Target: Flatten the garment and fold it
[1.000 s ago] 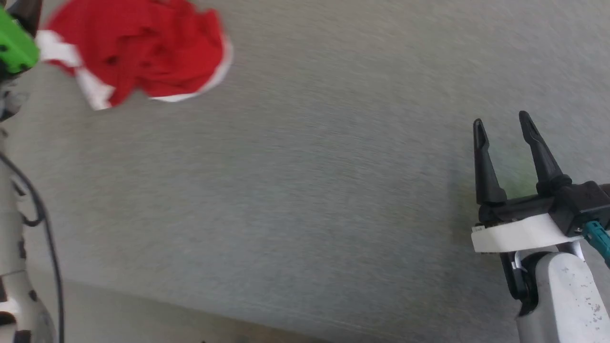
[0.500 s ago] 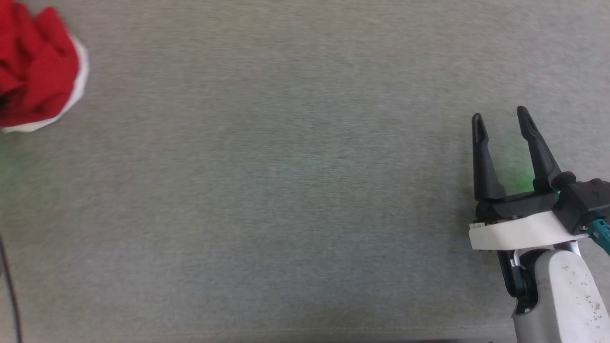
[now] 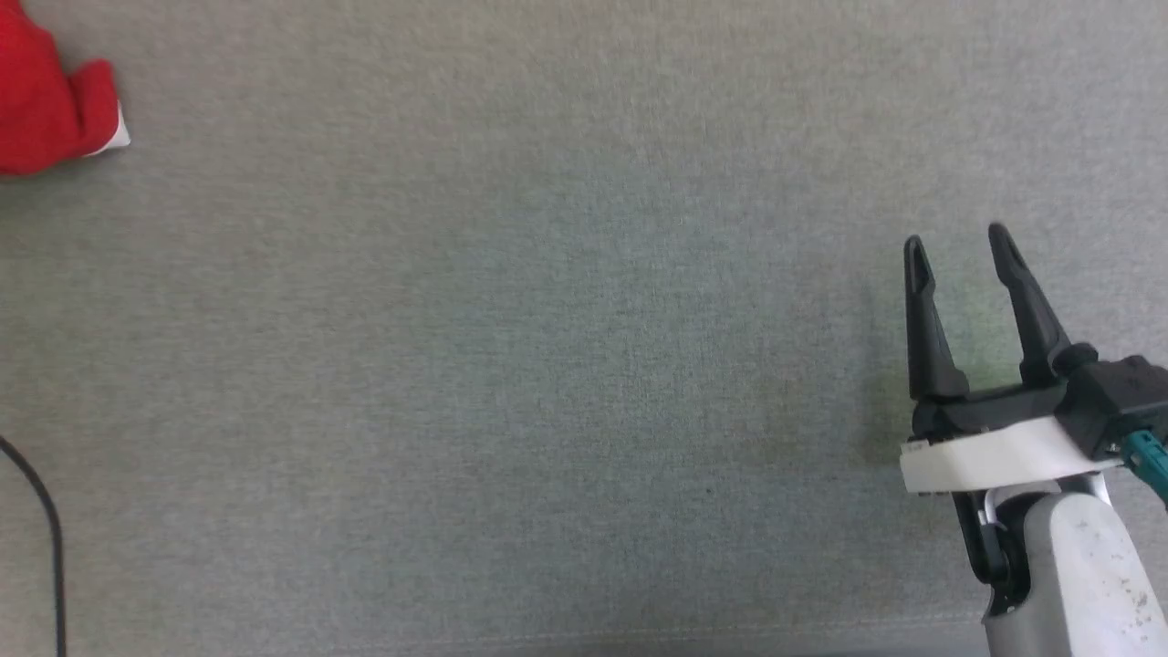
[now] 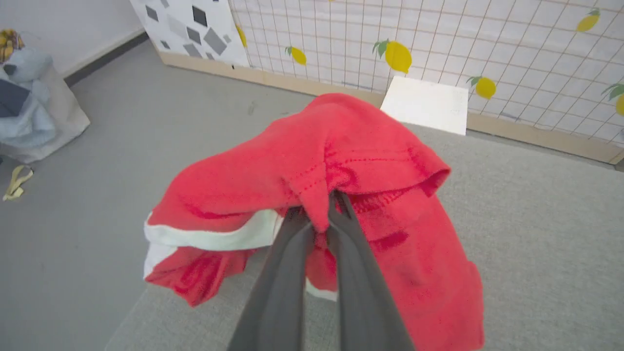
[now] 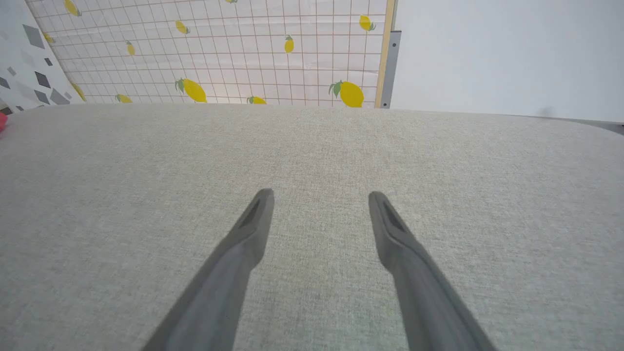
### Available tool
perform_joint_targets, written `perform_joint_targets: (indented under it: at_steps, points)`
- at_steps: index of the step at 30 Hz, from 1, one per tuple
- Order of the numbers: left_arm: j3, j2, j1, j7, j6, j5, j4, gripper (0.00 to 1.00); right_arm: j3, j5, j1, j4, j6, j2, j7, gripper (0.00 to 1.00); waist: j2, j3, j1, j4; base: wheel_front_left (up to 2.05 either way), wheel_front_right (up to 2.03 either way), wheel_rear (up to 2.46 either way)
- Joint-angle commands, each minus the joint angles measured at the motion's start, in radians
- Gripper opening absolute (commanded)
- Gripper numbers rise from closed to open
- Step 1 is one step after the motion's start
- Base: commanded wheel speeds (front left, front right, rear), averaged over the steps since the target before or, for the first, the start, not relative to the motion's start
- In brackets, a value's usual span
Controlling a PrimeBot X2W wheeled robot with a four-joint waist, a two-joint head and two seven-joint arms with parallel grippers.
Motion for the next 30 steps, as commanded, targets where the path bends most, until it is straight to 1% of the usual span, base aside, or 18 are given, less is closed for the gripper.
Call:
perform_joint_targets:
  at_steps: [1, 3, 6, 10, 12, 15, 16, 19, 21, 24, 27, 28, 30]
  points:
    - [-0.008, -0.002, -0.024, -0.074, -0.019, 0.018, 0.015, 0.00, -0.004, -0.004, 0.017, 0.005, -0.002, 0.001, -0.005, 1.00, 0.0000, -0.099, 0.0000, 0.035, 0.00, 0.00, 0.00]
    - [-0.023, -0.014, -0.038, -0.176, -0.044, 0.028, 0.038, 0.00, -0.011, -0.008, 0.034, 0.011, -0.002, 0.001, -0.005, 1.00, 0.0000, -0.149, 0.0000, 0.045, 0.00, 0.00, 0.00]
    - [-0.050, -0.031, -0.060, -0.295, -0.077, 0.040, 0.071, 0.00, -0.018, -0.019, 0.067, 0.024, -0.002, 0.001, -0.005, 1.00, 0.0000, -0.226, 0.0000, 0.056, 0.00, 0.00, 0.00]
    - [-0.094, -0.067, -0.084, -0.399, -0.125, 0.038, 0.100, 0.00, -0.026, -0.025, 0.115, 0.038, -0.002, 0.001, -0.005, 1.00, 0.0000, -0.323, 0.0000, 0.058, 0.00, 0.00, 0.00]
    - [-0.119, -0.085, -0.090, -0.430, -0.144, 0.040, 0.112, 0.00, -0.035, -0.023, 0.138, 0.043, -0.002, 0.001, -0.005, 1.00, 0.0000, -0.365, 0.0000, 0.056, 0.00, 0.00, 0.00]
    - [-0.163, -0.122, -0.092, -0.456, -0.170, 0.041, 0.121, 0.00, -0.041, -0.021, 0.171, 0.049, -0.002, 0.001, -0.005, 1.00, 0.0000, -0.417, 0.0000, 0.048, 0.00, 0.00, 0.00]
    - [-0.183, -0.139, -0.089, -0.461, -0.183, 0.038, 0.120, 0.00, -0.041, -0.021, 0.183, 0.052, -0.002, 0.001, -0.005, 1.00, 0.0000, -0.435, 0.0000, 0.042, 0.00, 0.00, 0.00]
    - [-0.228, -0.186, -0.080, -0.467, -0.207, 0.029, 0.120, 0.00, -0.036, -0.017, 0.207, 0.056, -0.002, 0.001, -0.005, 1.00, 0.0000, -0.467, 0.0000, 0.023, 0.00, 0.00, 0.00]
    - [-0.258, -0.223, -0.072, -0.475, -0.218, 0.022, 0.118, 0.00, -0.036, -0.017, 0.221, 0.058, -0.002, 0.001, -0.005, 1.00, 0.0000, -0.485, 0.0000, 0.006, 0.00, 0.00, 0.00]
    - [-0.299, -0.300, -0.050, -0.487, -0.234, -0.012, 0.119, 0.00, -0.036, -0.014, 0.244, 0.060, -0.002, 0.001, -0.005, 1.00, 0.0000, -0.511, 0.0000, -0.028, 0.00, 0.00, 0.00]
    - [-0.340, -0.361, -0.031, -0.491, -0.246, -0.033, 0.129, 0.00, -0.030, -0.014, 0.255, 0.060, -0.002, 0.001, -0.005, 1.00, 0.0000, -0.518, 0.0000, -0.058, 0.00, 0.00, 0.00]
    - [-0.378, -0.394, -0.017, -0.490, -0.253, -0.033, 0.147, 0.00, -0.024, -0.017, 0.257, 0.060, -0.002, 0.001, -0.005, 1.00, 0.0000, -0.521, 0.0000, -0.081, 0.00, 0.00, 0.00]
    - [-0.409, -0.421, -0.003, -0.488, -0.258, -0.037, 0.172, 0.00, -0.017, -0.020, 0.256, 0.059, -0.002, 0.001, -0.005, 1.00, 0.0000, -0.522, 0.0000, -0.107, 0.00, 0.00, 0.00]
